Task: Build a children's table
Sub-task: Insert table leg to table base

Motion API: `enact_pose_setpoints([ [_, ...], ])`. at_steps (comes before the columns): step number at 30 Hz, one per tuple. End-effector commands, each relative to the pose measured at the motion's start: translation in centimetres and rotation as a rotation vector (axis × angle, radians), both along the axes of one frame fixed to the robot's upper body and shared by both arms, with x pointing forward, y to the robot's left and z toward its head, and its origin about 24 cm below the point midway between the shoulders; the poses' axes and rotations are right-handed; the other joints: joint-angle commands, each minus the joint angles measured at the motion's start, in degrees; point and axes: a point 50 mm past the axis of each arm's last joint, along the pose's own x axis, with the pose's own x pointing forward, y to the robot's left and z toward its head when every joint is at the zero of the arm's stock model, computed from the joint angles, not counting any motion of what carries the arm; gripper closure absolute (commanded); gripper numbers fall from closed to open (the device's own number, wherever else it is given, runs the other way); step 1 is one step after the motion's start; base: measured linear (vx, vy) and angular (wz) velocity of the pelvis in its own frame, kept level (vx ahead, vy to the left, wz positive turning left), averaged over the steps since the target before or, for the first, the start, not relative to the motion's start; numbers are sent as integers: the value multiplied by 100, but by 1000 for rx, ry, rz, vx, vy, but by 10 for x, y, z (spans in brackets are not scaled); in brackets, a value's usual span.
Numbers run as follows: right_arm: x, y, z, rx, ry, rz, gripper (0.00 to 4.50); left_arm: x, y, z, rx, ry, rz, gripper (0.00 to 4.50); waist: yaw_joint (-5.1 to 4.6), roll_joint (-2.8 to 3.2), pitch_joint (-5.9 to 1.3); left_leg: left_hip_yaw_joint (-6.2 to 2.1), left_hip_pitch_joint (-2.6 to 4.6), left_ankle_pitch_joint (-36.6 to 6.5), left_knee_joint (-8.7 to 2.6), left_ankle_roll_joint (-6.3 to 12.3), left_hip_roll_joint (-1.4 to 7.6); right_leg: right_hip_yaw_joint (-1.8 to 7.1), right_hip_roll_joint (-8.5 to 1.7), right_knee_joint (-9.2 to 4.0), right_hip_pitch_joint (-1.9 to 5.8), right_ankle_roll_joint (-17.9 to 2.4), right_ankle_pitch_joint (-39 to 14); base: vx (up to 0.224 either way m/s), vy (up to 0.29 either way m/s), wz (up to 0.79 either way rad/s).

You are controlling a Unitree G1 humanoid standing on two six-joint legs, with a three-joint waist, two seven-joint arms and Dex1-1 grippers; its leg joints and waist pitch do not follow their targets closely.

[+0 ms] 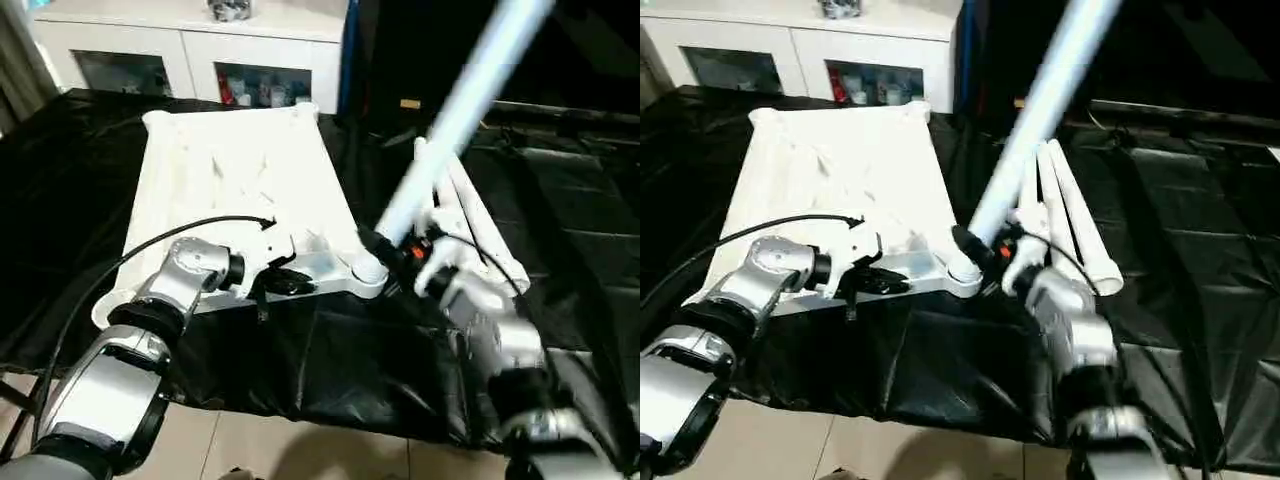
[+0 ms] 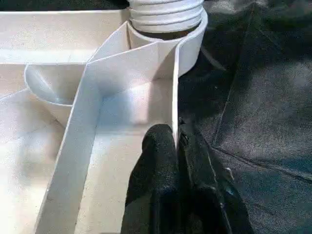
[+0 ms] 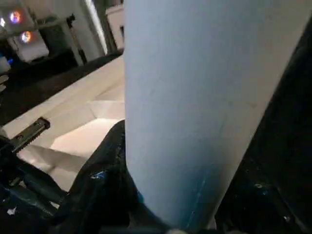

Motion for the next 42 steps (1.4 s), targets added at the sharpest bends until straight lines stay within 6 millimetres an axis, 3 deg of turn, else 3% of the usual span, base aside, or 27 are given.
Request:
enact_pose_setpoints([
  [1, -14, -9, -32, -28, 125, -33, 261, 0, 8, -6, 12, 5, 73, 450, -9, 53, -367, -112, 80, -1491, -430, -11, 199, 244, -389, -488, 260, -1439, -1102, 0, 0, 0],
  [12, -19, 0, -38, -265, 70, 90, 261, 0, 7, -7, 35, -3, 63, 450, -63, 66, -314, -153, 131, -2008, -497, -105, 205, 245, -403, -609, 218, -1142, -2116, 0, 0, 0],
  [20, -12, 7, -34, -356, 73, 203, 261, -1, 9, -8, 50, -2, 51, 450, -132, 49, -318, -157, 125, -2071, -518, -49, 216, 241, -398, -607, 219, -1234, -1944, 0, 0, 0],
  [26, -11, 12, -36, -400, 105, 302, 261, -2, 10, -8, 57, 4, 32, 450, -170, 38, -305, -160, 128, -2141, -515, -31, 221, 245, -412, -642, 198, -1178, -2221, 0, 0, 0],
  [29, -11, 14, -38, -410, 116, 347, 261, -4, 11, -8, 57, 15, -2, 450, -170, 48, -310, -164, 121, -2129, -524, -38, 229, 247, -412, -631, 198, -1209, -2137, 0, 0, 0],
  [36, -15, 18, -40, -427, 144, 478, 261, -9, 13, -3, 60, 38, -98, 450, -140, -4, -346, -119, 81, -1666, -518, 78, 247, 248, -404, -542, 253, -1431, -1314, 0, 0, 0],
  [42, -26, 20, -41, -407, 148, 644, 261, -13, 16, 4, 61, 57, -203, 450, -92, -56, -344, -97, 99, -1637, -536, 101, 277, 242, -401, -540, 247, -1445, -1314, 0, 0, 0],
])
